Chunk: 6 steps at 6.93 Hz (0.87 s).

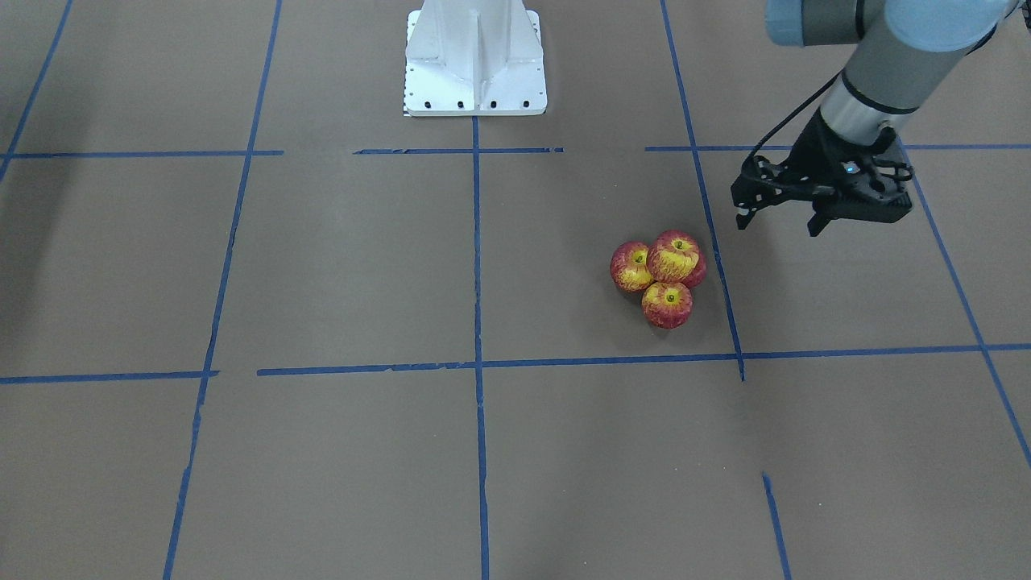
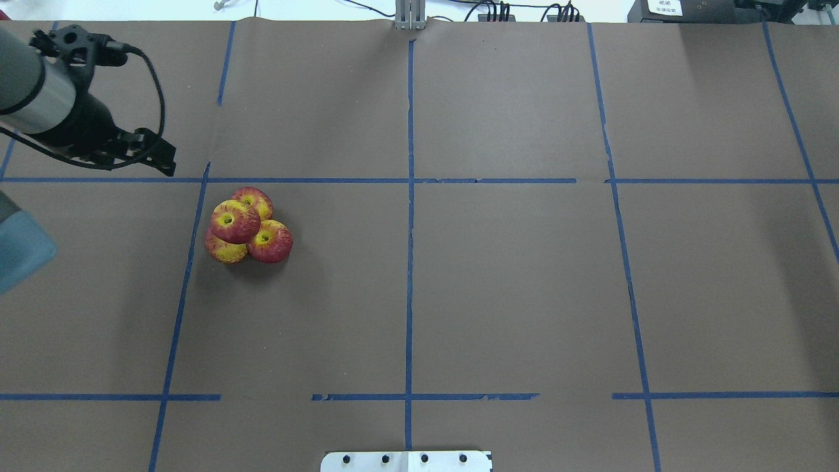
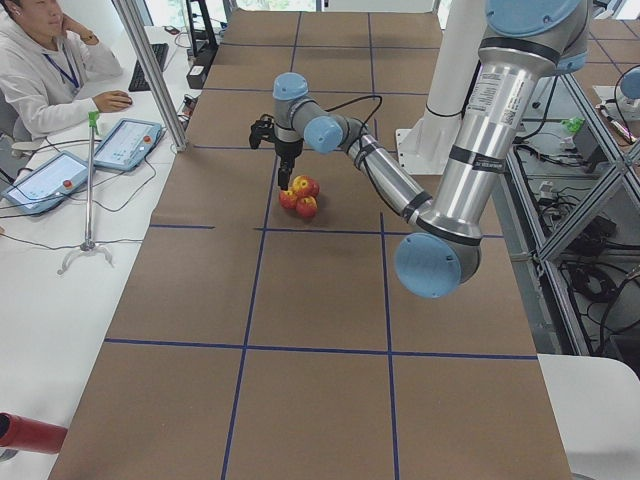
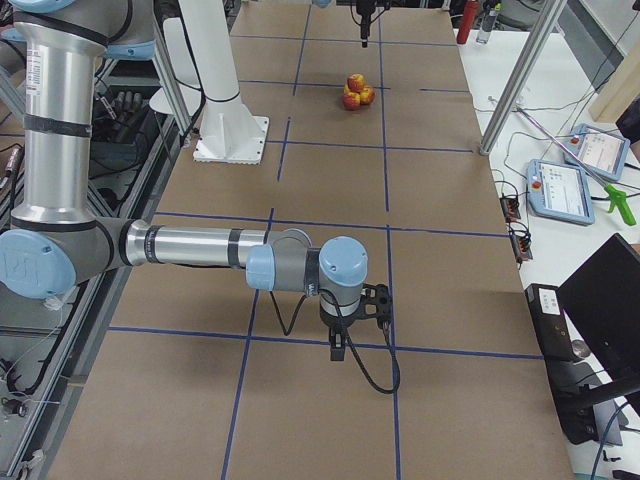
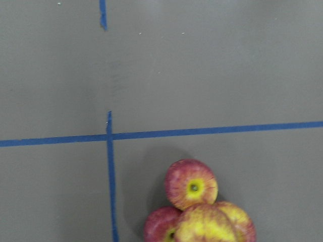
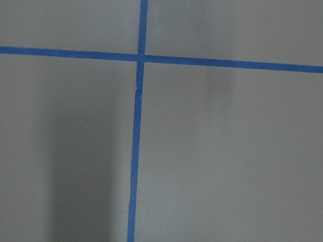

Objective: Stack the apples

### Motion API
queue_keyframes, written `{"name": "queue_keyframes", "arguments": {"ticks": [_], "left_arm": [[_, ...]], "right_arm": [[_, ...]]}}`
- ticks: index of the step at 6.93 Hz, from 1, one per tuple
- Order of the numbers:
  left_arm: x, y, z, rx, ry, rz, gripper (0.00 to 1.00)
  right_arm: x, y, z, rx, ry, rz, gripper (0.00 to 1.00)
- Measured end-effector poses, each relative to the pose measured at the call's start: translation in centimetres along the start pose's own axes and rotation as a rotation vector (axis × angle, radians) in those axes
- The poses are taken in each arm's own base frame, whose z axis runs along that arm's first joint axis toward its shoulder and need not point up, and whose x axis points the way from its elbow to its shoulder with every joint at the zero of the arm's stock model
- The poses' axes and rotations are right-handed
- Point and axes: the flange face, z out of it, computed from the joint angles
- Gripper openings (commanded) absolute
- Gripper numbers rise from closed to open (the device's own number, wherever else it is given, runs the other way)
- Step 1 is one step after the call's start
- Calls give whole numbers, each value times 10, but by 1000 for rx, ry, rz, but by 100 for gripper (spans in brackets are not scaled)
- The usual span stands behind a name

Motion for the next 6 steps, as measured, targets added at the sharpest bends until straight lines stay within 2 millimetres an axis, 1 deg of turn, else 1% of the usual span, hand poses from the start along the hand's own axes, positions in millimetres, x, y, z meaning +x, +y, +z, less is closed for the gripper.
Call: {"name": "queue_keyframes", "arguments": {"ticks": [1,3,4,5,6], "left_arm": [[-61,11,-9,-12,-25,63,100],[-196,35,-27,-49,-29,188,100],[-268,53,-40,-46,-47,219,100],[-333,82,-45,-53,-62,224,100],[-379,110,-43,-68,-66,227,100]], "right_arm": [[0,0,0,0,0,1,100],[0,0,0,0,0,1,100],[0,0,0,0,0,0,100],[0,0,0,0,0,0,100],[0,0,0,0,0,0,100]]}}
